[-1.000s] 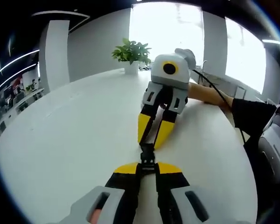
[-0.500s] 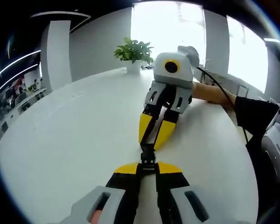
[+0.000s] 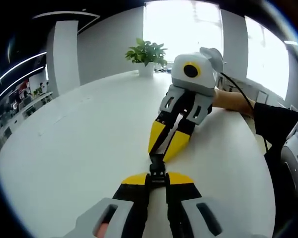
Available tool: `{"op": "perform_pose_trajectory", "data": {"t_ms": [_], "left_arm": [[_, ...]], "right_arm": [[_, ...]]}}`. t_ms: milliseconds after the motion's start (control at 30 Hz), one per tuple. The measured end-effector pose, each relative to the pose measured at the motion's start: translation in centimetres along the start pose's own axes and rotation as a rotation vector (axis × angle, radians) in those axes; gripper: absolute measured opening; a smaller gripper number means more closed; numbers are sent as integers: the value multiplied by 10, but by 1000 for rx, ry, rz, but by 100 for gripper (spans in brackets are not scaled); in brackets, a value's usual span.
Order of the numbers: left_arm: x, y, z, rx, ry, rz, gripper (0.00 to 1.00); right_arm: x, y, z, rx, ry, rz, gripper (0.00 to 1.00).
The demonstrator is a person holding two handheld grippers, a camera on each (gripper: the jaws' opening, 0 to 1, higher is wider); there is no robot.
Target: Snap the two parts of the plastic buckle together until the buckle closes and remains connected.
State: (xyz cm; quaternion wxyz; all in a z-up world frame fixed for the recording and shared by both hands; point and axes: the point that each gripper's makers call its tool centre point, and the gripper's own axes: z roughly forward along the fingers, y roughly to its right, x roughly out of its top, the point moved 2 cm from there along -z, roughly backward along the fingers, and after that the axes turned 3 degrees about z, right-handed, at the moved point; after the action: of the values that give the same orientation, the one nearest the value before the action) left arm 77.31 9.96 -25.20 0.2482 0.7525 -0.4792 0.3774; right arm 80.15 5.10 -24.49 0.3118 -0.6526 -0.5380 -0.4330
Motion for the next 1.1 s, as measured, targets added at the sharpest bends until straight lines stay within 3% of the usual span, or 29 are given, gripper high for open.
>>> {"op": "perform_pose_trajectory", "data": {"t_ms": [167, 367, 567, 767, 967, 1100], "left_arm": [[0, -1, 0, 5, -1, 0, 11], [0, 3, 1, -28, 4, 28, 11], [2, 5, 2, -41, 15, 42, 12], [4, -8, -4, -29, 21, 67, 13], [4, -23, -14, -22, 14, 66, 17], [4, -14, -13, -39, 5, 73, 17]], "right_arm": [[1, -2, 2, -25, -1, -5, 9], [1, -2, -2, 30, 6, -59, 9], [1, -6, -5, 27, -53, -61, 10], [2, -8, -7, -12, -97, -84, 11], [2, -10, -9, -2, -108, -137, 11], [2, -15, -10, 28, -108, -139, 11]]}}
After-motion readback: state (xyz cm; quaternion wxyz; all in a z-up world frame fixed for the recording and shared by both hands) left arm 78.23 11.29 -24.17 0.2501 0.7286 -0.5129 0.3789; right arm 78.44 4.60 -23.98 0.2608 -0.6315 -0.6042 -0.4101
